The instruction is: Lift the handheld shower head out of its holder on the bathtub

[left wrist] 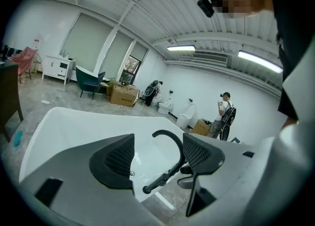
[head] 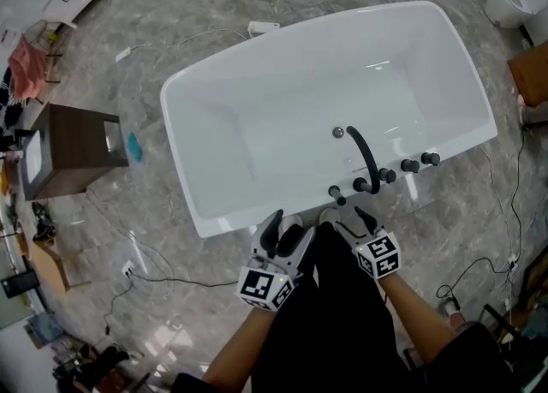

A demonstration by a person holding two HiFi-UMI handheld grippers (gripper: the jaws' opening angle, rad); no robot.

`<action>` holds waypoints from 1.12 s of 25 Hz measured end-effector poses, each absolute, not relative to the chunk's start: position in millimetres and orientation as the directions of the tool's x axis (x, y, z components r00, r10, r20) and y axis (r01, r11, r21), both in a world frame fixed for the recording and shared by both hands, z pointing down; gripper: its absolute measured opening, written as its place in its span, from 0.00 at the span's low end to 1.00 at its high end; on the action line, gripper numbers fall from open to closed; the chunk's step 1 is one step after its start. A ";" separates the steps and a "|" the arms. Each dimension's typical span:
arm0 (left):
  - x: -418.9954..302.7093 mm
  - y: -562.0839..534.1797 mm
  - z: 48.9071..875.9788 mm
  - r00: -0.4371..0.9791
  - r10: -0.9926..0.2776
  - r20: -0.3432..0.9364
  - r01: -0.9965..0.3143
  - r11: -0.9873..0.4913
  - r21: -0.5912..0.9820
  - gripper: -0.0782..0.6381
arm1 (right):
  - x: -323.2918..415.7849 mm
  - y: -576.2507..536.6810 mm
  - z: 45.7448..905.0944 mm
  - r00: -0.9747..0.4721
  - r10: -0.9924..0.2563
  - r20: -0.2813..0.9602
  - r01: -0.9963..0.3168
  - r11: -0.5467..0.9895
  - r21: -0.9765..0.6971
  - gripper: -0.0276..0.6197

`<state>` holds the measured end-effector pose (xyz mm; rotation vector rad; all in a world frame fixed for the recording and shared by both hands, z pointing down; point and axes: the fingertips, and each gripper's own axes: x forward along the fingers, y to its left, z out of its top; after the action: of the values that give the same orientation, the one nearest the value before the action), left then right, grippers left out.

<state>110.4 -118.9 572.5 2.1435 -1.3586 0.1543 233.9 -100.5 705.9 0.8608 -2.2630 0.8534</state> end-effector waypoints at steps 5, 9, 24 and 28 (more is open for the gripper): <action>110.4 -119.6 606.3 0.480 -0.766 0.427 -0.855 -0.302 0.421 0.51 | 231.1 -103.5 749.5 -0.608 -0.342 0.716 -0.732 0.591 -0.339 0.41; 107.6 -117.1 630.8 0.471 -0.761 0.447 -0.859 -0.280 0.429 0.51 | 224.1 -108.6 785.6 -0.598 -0.336 0.728 -0.743 0.573 -0.345 0.41; 104.3 -97.2 691.1 0.496 -0.735 0.463 -0.845 -0.287 0.451 0.51 | 214.6 -108.9 885.6 -0.516 -0.446 0.731 -0.797 0.562 -0.220 0.41; 109.4 -95.9 703.8 0.508 -0.724 0.467 -0.840 -0.296 0.455 0.51 | 216.1 -109.8 903.4 -0.500 -0.473 0.725 -0.815 0.541 -0.209 0.41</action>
<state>109.4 -95.9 703.8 2.0863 -1.2729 0.2247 216.1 -109.8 903.4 1.0362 -2.1685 0.7272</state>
